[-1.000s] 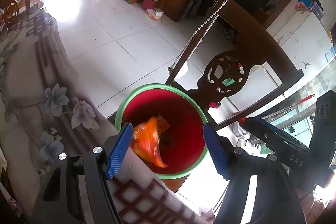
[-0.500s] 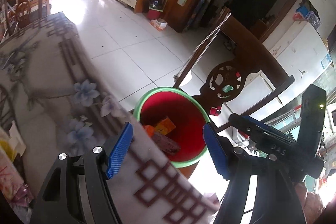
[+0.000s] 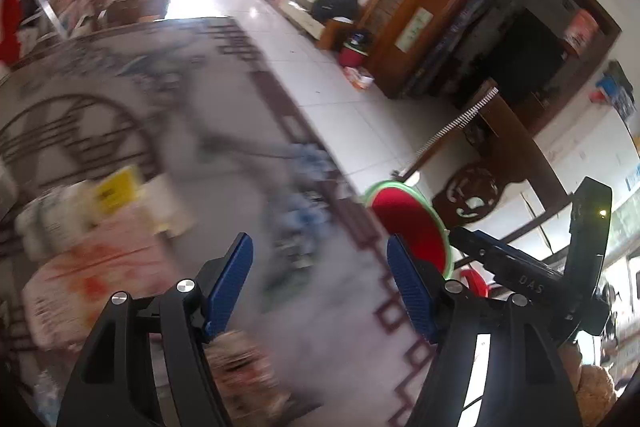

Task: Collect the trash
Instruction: 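Return to the table and grasp the small white milk carton with the left tool, then lift the milk carton with the left tool while the right tool reaches toward the gold box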

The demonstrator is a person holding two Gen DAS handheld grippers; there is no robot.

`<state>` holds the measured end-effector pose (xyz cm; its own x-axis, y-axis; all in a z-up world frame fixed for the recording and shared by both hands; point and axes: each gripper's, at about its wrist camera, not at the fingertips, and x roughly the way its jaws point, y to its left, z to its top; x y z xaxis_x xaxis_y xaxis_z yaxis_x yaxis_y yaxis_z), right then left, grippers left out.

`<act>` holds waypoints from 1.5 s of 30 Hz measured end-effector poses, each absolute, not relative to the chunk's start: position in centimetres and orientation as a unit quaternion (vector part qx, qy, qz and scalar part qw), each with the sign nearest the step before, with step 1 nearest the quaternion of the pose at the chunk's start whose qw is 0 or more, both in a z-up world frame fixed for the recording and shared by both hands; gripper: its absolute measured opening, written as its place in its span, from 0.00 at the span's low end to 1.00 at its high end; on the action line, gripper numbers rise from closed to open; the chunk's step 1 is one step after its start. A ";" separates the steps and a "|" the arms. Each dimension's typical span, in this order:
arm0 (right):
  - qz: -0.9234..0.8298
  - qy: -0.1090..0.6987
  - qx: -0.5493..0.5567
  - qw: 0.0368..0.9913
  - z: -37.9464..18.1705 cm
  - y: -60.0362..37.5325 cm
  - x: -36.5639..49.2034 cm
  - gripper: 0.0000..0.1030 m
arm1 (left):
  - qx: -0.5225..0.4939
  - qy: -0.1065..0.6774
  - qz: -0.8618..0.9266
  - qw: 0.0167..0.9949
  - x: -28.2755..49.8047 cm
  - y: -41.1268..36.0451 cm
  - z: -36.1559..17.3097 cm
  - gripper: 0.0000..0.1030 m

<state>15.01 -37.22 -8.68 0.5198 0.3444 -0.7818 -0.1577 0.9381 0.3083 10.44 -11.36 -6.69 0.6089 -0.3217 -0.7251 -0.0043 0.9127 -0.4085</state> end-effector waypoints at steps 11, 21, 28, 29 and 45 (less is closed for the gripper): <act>0.192 0.481 0.072 0.852 -8.7 -26.4 10.9 0.70 | -0.144 0.439 0.025 0.887 6.0 5.5 -7.9 0.69; 0.205 0.483 0.063 0.849 -8.2 -21.8 8.5 0.72 | -0.091 0.505 0.120 0.850 9.6 18.0 -11.8 0.78; 0.198 0.486 0.058 0.849 -8.0 -21.2 7.8 0.74 | -0.051 0.540 0.147 0.827 12.1 19.4 -15.6 0.84; 0.197 0.487 0.057 0.849 -8.0 -21.1 7.7 0.74 | -0.040 0.541 0.150 0.826 12.4 19.3 -15.8 0.84; 0.208 0.497 0.051 0.841 -8.4 -19.5 8.2 0.75 | -0.084 0.556 0.129 0.817 12.0 19.1 -17.8 0.50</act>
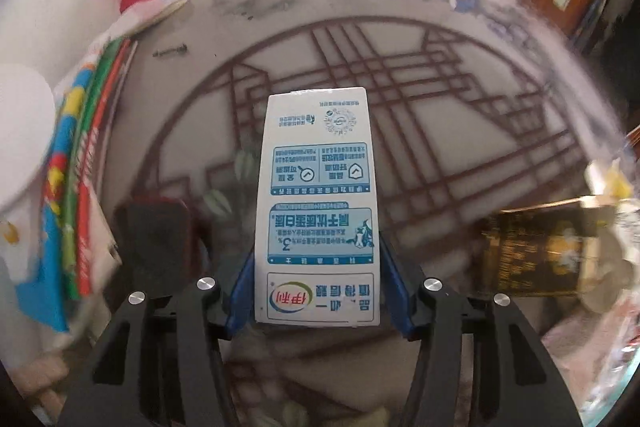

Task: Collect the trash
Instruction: 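Lift the milk carton with the left tool while the right tool reaches toward the gold box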

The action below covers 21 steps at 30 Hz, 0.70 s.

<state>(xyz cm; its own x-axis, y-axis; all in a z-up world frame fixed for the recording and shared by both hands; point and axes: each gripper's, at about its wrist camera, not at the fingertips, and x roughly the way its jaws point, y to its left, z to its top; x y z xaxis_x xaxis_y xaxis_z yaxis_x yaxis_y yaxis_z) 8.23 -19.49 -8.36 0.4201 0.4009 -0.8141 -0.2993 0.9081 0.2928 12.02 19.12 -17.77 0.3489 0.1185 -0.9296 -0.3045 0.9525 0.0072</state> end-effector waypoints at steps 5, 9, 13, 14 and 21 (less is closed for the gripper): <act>0.251 0.493 0.022 0.833 -7.4 -16.3 9.7 0.75 | -0.121 0.541 0.104 0.825 7.9 16.7 -17.2 0.50; 0.302 0.489 -0.020 0.818 -6.5 -11.7 11.3 0.77 | -0.135 0.548 0.088 0.821 4.5 14.7 -17.8 0.50; 0.351 0.484 -0.064 0.799 -5.9 -6.5 12.7 0.79 | -0.142 0.549 0.086 0.819 2.0 13.8 -18.0 0.50; 0.363 0.486 -0.081 0.791 -6.0 -4.8 13.2 0.79 | -0.141 0.549 0.088 0.819 1.7 13.6 -18.0 0.50; 0.411 0.526 -0.174 0.724 -8.2 4.0 15.8 0.84 | -0.139 0.551 0.092 0.818 0.7 13.4 -18.6 0.51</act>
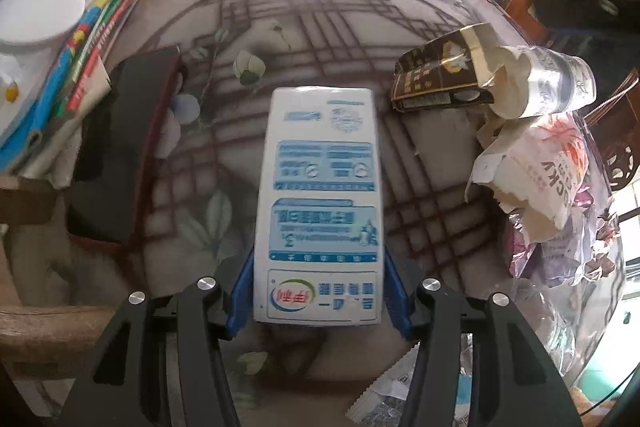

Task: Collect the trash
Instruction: 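Lift the milk carton with the left tool while the right tool reaches toward the gold box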

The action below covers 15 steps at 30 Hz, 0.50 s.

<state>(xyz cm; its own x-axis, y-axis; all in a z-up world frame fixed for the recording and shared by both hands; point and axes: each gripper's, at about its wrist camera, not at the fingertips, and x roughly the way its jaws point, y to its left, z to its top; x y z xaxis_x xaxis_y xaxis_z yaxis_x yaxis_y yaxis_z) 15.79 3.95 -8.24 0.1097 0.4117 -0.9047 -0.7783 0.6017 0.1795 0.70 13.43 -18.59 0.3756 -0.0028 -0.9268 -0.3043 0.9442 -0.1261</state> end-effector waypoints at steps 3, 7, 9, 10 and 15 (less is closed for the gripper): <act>0.414 0.556 -0.202 0.692 -10.2 6.2 17.1 0.84 | -0.149 0.546 0.091 0.820 0.6 13.9 -18.6 0.56; 0.407 0.587 -0.208 0.668 -12.3 7.3 18.6 0.84 | -0.163 0.534 0.092 0.824 0.6 14.6 -18.1 0.65; 0.409 0.599 -0.203 0.658 -13.0 7.5 19.0 0.84 | -0.170 0.529 0.086 0.827 0.7 14.8 -17.7 0.65; 0.412 0.603 -0.201 0.653 -13.3 7.5 19.1 0.84 | -0.171 0.527 0.084 0.828 0.9 14.8 -17.7 0.65; 0.415 0.616 -0.197 0.640 -14.4 7.9 19.2 0.84 | -0.177 0.528 0.070 0.828 2.0 14.9 -18.0 0.66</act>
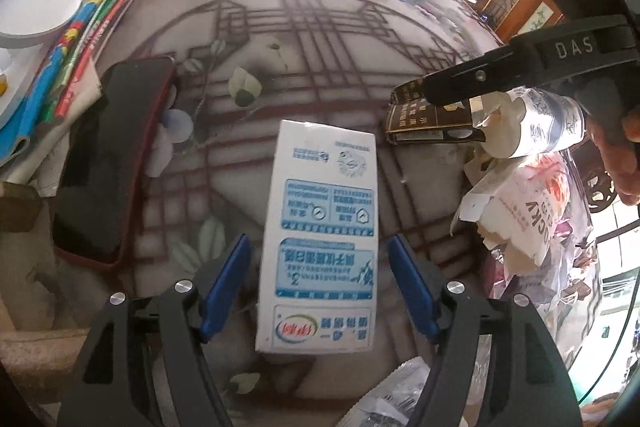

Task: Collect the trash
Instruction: 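Lift the milk carton with the left tool while the right tool reaches toward the gold box, then grasp the gold-and-black box with the right tool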

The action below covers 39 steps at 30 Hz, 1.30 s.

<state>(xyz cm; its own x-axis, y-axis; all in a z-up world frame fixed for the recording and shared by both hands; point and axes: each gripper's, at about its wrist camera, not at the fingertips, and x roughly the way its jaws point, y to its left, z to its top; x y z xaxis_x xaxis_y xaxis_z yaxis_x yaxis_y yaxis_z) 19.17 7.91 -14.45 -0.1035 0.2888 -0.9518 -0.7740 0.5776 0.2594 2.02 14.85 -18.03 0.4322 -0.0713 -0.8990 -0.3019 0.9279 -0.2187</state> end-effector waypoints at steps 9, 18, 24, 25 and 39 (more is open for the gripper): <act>0.427 0.611 -0.166 0.646 -13.8 7.5 19.1 0.37 | -0.179 0.531 0.061 0.826 2.3 14.4 -18.4 0.51; 0.443 0.571 -0.125 0.680 -10.2 5.4 18.1 0.20 | -0.190 0.521 0.074 0.829 1.5 14.5 -17.6 0.51; 0.452 0.529 -0.092 0.712 -6.8 2.9 16.1 0.20 | -0.183 0.514 0.074 0.835 0.9 14.0 -16.8 0.51; 0.455 0.523 -0.087 0.716 -6.3 2.4 15.6 0.20 | -0.182 0.514 0.074 0.835 0.8 13.8 -16.8 0.51; 0.393 0.472 -0.013 0.789 -4.3 -8.0 8.7 0.20 | -0.177 0.458 0.056 0.870 -0.1 11.4 -11.8 0.51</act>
<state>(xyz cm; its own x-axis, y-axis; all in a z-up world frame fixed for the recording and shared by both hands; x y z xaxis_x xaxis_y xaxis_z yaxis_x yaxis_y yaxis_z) 8.70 -8.00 -4.30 0.2446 0.6081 -0.7552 -0.6333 0.6900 0.3505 -0.14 11.36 -11.78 0.5747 -0.0648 -0.8158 -0.2591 0.9312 -0.2565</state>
